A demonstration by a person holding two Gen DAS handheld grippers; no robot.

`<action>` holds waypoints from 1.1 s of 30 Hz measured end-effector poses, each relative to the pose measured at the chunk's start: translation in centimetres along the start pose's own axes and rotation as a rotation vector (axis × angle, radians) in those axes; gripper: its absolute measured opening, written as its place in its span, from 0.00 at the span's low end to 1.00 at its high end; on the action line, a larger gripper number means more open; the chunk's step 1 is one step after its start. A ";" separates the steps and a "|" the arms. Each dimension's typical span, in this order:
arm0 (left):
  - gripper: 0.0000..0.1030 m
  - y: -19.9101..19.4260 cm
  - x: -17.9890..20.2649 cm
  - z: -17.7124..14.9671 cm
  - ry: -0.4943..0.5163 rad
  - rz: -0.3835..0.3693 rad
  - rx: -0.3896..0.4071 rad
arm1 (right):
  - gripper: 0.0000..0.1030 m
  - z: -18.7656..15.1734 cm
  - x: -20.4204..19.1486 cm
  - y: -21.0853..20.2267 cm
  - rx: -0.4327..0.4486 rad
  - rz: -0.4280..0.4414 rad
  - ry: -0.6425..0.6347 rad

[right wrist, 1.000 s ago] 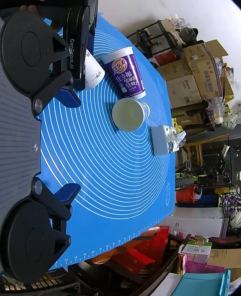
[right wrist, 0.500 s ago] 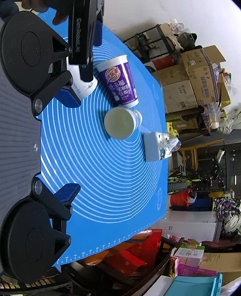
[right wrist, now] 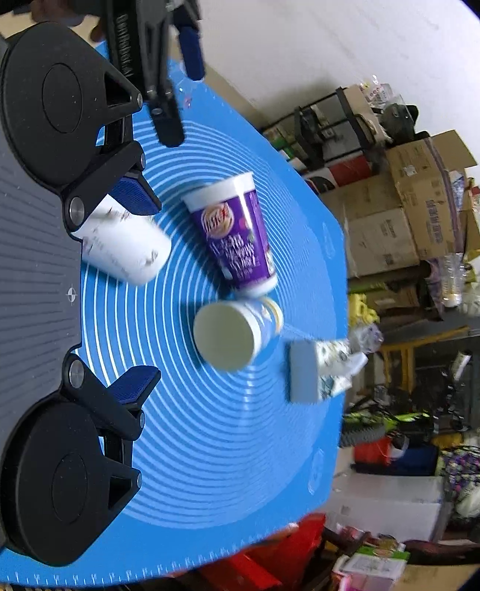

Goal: Flip cup upside down
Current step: 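Grasp the white cup with the right gripper while the left gripper opens and releases it, then rotate the held white cup with the right gripper to stand it on its rim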

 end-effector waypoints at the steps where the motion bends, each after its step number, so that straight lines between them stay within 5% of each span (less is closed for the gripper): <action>1: 0.93 0.2 -0.4 -0.3 -0.012 0.011 0.000 | 0.87 0.1 -0.2 0.4 -0.022 0.007 0.013; 5: 0.93 0.8 -1.4 -1.2 -0.028 0.061 -0.007 | 0.87 0.4 -0.8 2.2 -0.103 0.034 0.082; 16: 0.93 1.9 -1.5 -2.6 -0.051 0.041 -0.035 | 0.82 -0.2 -1.1 7.8 -0.358 0.018 0.174; 21: 0.93 1.9 -1.6 -3.0 -0.061 0.032 -0.044 | 0.67 -0.5 -1.5 8.4 -0.421 0.034 0.167; 27: 0.93 1.9 -1.5 -3.1 -0.069 0.026 -0.044 | 0.65 -0.7 -1.4 7.5 -0.372 0.038 0.147; 33: 0.93 1.9 -1.4 -3.0 -0.067 0.026 -0.040 | 0.65 1.1 -1.1 5.3 -0.134 -0.051 0.029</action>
Point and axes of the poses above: each gripper's, at about its wrist camera, not at the fingertips, and y roughly the way its jaws point, x to its right, z to its top, the point moved 6 cm from there along y, roughly the way its jaws point, and after that the axes turned 14 degrees about y, right-handed, at the moved point
